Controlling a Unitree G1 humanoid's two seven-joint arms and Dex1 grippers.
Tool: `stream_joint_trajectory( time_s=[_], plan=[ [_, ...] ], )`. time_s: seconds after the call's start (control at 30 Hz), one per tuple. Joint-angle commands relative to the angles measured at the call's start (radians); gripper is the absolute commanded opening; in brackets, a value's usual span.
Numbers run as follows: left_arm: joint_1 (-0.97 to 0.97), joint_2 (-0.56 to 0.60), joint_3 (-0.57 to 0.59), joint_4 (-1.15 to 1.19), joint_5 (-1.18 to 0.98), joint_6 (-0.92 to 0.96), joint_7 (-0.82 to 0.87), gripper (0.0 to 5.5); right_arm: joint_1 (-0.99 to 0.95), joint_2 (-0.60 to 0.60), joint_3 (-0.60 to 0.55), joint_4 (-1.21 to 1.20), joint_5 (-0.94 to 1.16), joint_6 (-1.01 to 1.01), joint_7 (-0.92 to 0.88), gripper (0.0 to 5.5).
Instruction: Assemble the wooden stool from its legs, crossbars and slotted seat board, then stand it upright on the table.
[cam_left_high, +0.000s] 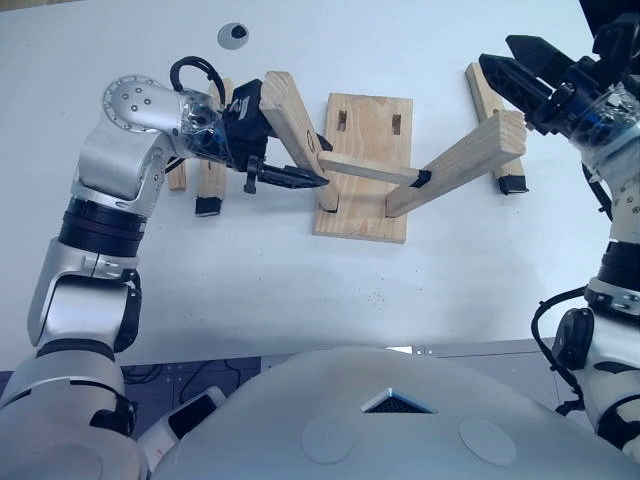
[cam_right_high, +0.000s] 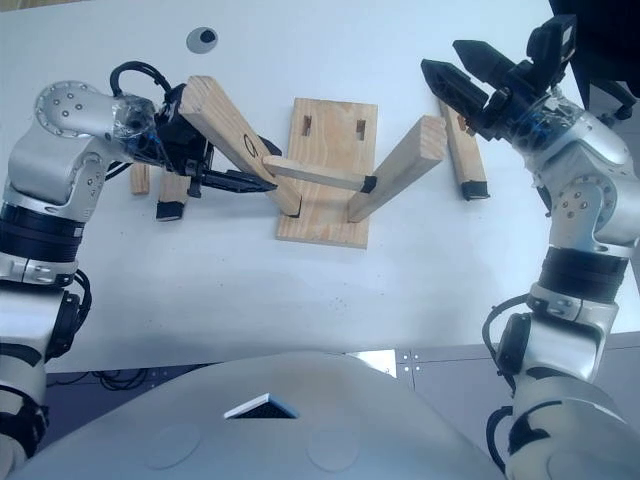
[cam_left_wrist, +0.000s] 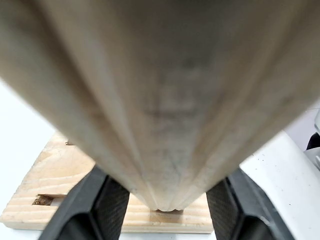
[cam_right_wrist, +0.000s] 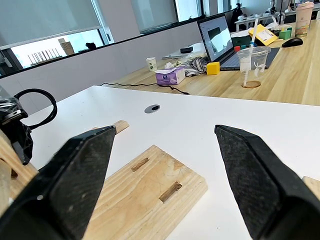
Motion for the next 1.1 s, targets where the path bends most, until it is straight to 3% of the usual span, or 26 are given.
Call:
stream_joint_trajectory(
  time_s=[0.03,0.2,0.3,0.43,0.57,0.73,0.93,1.1],
  plan=[
    [0.028,0.028,-0.032,0.036,0.064,0.068,-0.023,2.01,0.017,0.015,-0.006,-0.015,0.008,-0.011,-0.010,3.63],
    [0.027,0.028,-0.022,-0.014,0.052,0.081,-0.018,2.01,0.011,-0.004,0.010,-0.025,-0.041,-0.056,-0.028,3.63],
    [0.044,0.028,-0.007,-0.019,0.052,0.086,-0.001,2.01,-0.127,-0.026,-0.018,-0.104,-0.027,0.016,-0.152,3.63],
    [0.111,0.024,0.004,-0.054,0.060,0.083,0.042,2.01,-0.636,-0.045,-0.049,-0.173,0.232,0.541,-0.397,3.63],
    [0.158,0.009,0.007,-0.080,0.082,0.084,0.115,2.01,-0.926,-0.027,0.074,-0.188,0.396,0.929,-0.316,3.63],
    [0.188,-0.020,0.005,-0.087,0.110,0.091,0.211,2.01,-0.978,-0.090,0.378,-0.265,0.394,0.997,-0.174,3.63],
    [0.203,-0.053,-0.002,-0.127,0.109,0.105,0.284,2.01,-0.959,-0.235,0.820,-0.294,0.154,0.785,0.028,3.63],
    [0.216,-0.062,-0.006,-0.157,0.101,0.120,0.315,2.01,-0.958,-0.310,0.996,-0.322,0.001,0.639,0.213,3.63]
  ],
)
